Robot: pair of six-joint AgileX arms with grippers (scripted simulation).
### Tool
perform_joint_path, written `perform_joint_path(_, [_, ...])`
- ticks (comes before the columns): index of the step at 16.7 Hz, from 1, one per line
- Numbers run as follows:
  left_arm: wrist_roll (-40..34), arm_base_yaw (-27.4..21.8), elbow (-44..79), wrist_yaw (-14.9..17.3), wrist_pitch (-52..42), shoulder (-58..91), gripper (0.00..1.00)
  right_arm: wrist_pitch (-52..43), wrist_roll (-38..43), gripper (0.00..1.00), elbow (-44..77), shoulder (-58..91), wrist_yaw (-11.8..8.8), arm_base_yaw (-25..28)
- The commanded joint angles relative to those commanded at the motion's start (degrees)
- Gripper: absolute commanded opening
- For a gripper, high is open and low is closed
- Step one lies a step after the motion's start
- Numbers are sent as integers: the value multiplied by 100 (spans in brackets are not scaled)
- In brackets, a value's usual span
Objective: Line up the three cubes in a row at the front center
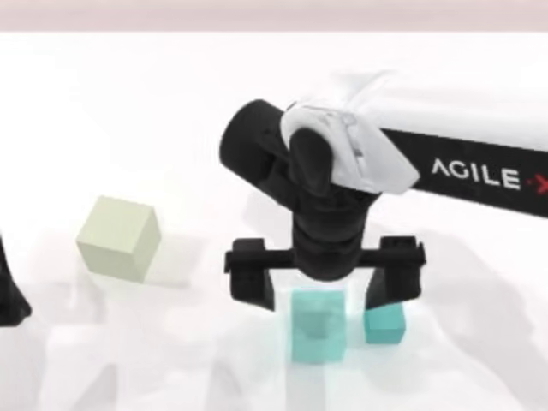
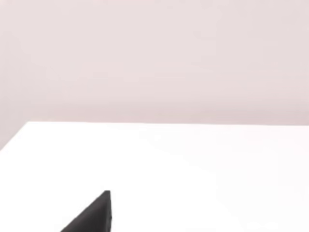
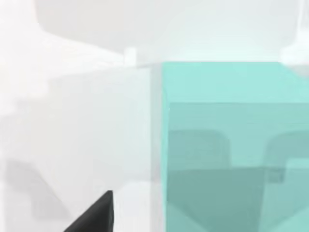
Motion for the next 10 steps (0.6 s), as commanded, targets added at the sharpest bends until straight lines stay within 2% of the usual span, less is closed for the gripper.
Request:
perform_joint_path(7, [0,0,1,0,-1,1,100,-273,-15,100,212,-110,1,-21])
perform_joint_path(10, [-6,-67,290,12,-217,295,100,-98,-213,100,-58,-462,132,-164])
